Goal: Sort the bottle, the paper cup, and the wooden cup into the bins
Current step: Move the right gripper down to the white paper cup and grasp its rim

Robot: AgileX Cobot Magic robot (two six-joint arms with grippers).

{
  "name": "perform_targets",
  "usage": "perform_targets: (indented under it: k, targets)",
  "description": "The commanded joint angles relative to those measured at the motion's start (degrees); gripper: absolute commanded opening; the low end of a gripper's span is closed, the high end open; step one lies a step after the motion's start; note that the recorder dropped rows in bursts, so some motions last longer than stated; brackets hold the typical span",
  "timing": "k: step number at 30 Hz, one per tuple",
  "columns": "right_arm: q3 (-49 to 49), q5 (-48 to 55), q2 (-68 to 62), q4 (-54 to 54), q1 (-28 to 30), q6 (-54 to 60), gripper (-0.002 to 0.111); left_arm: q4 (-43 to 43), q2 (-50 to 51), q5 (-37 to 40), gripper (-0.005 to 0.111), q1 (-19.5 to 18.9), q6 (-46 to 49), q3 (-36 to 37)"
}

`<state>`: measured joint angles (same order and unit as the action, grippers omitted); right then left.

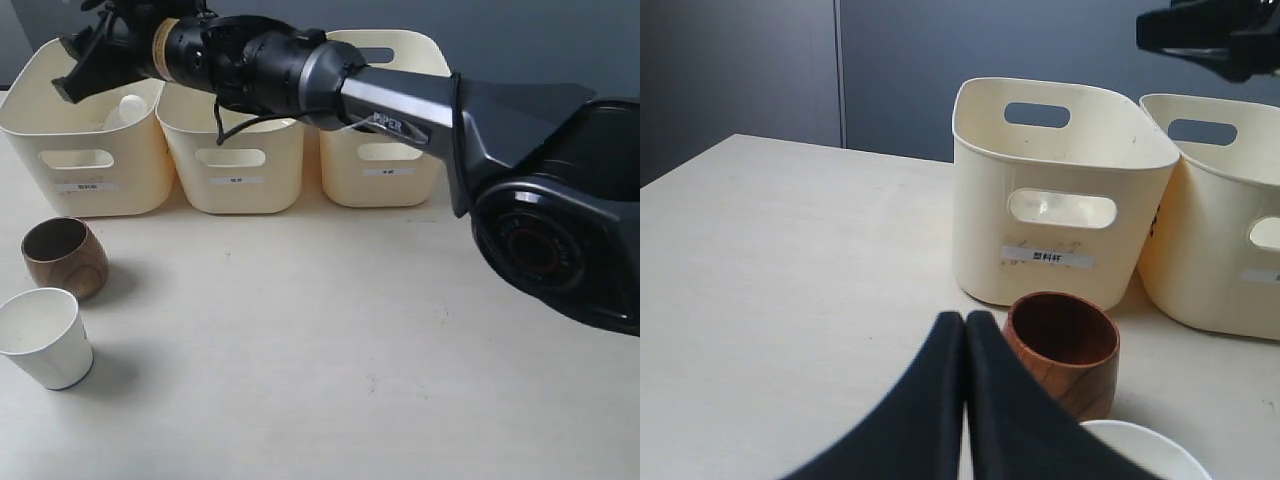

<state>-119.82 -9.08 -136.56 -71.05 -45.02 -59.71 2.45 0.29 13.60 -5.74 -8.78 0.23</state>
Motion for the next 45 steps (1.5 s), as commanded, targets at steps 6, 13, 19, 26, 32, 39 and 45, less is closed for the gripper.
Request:
perform_targets:
  k: [6, 13, 19, 26, 32, 39, 45]
  targets:
    - [2.03, -13.35, 7.94, -28.9, -2.34, -31.33, 0.05, 0.03, -0.29, -0.32, 0.0, 0.2, -0.08, -0.23]
    - [8.59, -22.11, 13.48, -28.9, -1.97, -31.32, 0.05, 0.03, -0.29, -0.32, 0.0, 0.2, -0.08, -0.23]
    - [18.63, -24.89, 19.82, -28.9, -1.76, -27.16, 0.05, 0.03, -0.29, -0.32, 0.0, 0.2, -0.08, -0.23]
    - [30.82, -29.3, 25.42, -28.9, -1.76, -19.41, 0.05, 0.03, -0.29, -0.32, 0.0, 0.2, -0.08, -0.23]
    - [34.45, -35.64, 24.04, -28.9, -3.41, -15.23, 0.05, 0.03, -0.29, -0.32, 0.0, 0.2, -0.08, -0.23]
    - [35.01, -31.92, 19.35, -28.9, -8.24, -8.7, 0.05, 0.03, -0.29, -0.32, 0.0, 0.2, -0.08, -0.23]
    - [35.01, -25.91, 15.52, -28.9, -11.34, -4.52, 0.05, 0.03, -0.29, -0.32, 0.0, 0.2, -0.08, -0.23]
